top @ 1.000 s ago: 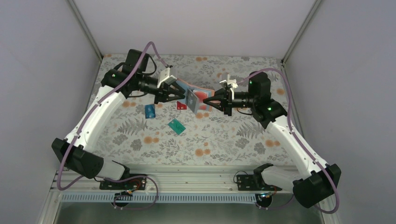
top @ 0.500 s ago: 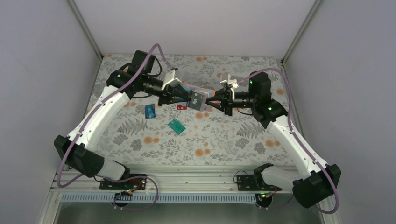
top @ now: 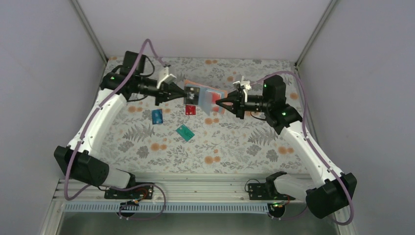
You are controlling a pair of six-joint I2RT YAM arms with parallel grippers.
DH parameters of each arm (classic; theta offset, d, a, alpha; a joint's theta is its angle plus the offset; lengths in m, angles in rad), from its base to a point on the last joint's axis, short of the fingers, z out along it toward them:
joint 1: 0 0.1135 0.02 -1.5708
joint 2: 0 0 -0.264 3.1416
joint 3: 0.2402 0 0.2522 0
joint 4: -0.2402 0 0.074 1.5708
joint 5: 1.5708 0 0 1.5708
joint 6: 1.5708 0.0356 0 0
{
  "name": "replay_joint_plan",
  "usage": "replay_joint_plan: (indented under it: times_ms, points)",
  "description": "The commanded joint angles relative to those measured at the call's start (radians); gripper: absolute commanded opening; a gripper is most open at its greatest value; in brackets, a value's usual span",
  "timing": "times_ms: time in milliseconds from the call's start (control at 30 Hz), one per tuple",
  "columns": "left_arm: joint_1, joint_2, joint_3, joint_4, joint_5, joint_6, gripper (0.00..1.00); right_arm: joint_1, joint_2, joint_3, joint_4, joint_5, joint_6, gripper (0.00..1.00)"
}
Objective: Take the credit cards out of the card holder
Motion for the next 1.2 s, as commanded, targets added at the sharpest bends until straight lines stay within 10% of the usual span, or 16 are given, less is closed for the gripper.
replay_joint_plan:
  times_ms: [0,467,1167]
  points:
    - [0.101,-0.052,-0.043,0.008,-0.012,0.020,0.02,-0.064,-0.036,-0.019,0.040,0.104,0.082,0.04]
    - [0.229,0.099,-0.447,0.082,-0.198,-0.285,0.02,-0.162,0.023,-0.024,0.050,0.251,0.221,0.04]
    - [0.310,0.660,-0.062,0.229,-0.222,-0.407,0.02,-0.162,0.095,0.007,-0.002,0.204,0.168,0.04]
